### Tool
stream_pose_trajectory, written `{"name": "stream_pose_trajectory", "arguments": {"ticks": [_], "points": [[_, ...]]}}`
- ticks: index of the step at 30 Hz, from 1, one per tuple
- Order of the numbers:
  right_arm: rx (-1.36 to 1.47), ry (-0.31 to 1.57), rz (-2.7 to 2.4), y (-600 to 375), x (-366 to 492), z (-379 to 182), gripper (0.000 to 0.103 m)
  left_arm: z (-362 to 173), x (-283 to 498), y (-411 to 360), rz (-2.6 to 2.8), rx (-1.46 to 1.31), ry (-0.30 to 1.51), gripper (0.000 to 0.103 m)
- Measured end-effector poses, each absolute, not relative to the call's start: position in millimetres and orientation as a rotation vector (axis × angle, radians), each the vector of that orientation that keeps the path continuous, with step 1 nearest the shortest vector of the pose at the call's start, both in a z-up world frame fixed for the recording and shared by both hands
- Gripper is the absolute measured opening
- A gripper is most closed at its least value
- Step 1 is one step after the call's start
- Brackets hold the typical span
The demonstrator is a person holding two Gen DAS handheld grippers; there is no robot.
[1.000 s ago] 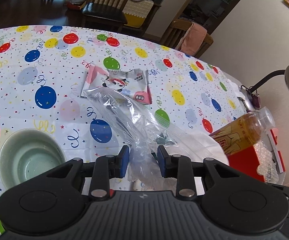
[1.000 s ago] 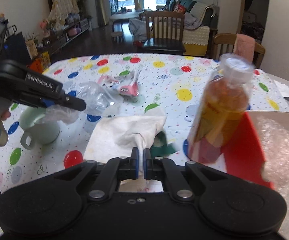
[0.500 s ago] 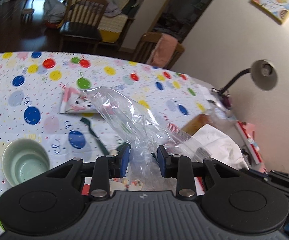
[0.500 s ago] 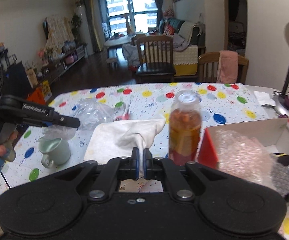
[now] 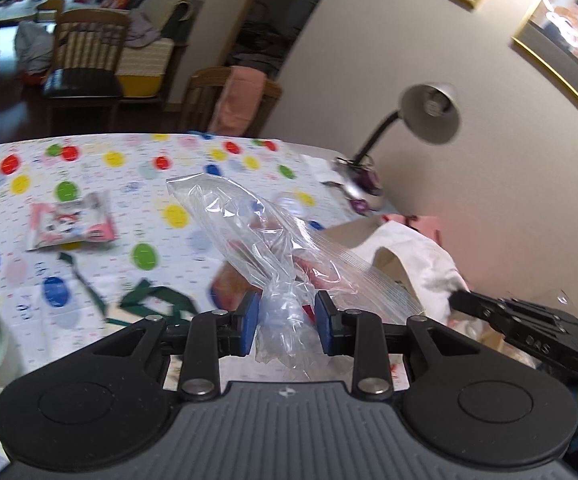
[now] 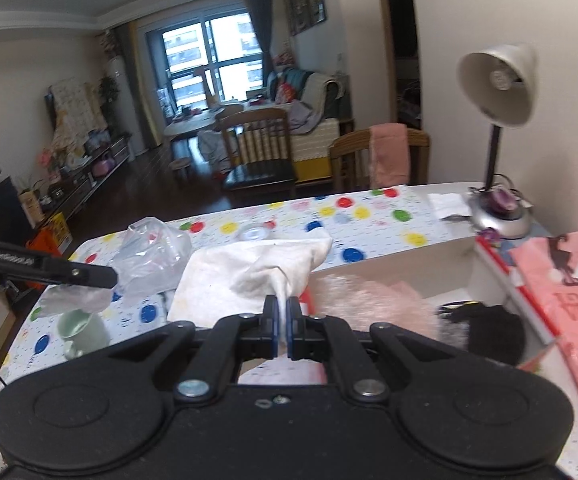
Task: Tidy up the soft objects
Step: 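Lift the plastic bag and white tissue and carry them over the red box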
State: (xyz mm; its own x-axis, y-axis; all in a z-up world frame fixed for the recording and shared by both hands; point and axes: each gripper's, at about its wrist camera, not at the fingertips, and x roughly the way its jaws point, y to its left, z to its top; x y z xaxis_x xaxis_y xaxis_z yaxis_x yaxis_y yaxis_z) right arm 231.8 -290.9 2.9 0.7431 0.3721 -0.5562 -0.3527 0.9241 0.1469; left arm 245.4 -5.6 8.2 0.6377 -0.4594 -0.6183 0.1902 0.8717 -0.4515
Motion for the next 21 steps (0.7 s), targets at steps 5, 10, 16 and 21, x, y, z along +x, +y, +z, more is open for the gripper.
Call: {"name": "stream_pose_trajectory", "arguments": {"ticks": [5,10,16,21], "points": [[0.054,0.612,0.351,-326.7,237.8,2.3,0.003,13.3,248.7,-49.4,-0.431,-0.338,0.809,0.03],[0.069,0.618,0.322,-364.6,248.6,-0.3,0.003,11.5,255.8,-95.2,-0.466,-0.315,0.833,0.03],[0.084,0.64,0.3,-402.4,271.4,-9.4,0.003,5.9,264.8,-143.5,-0.485,-0.28,0.863,0.03],[0.099,0.664,0.294,-430.6,288.4,-20.0,0.003,-3.3,278.8,-174.8,-0.491,-0.281,0.909,0.03]]}}
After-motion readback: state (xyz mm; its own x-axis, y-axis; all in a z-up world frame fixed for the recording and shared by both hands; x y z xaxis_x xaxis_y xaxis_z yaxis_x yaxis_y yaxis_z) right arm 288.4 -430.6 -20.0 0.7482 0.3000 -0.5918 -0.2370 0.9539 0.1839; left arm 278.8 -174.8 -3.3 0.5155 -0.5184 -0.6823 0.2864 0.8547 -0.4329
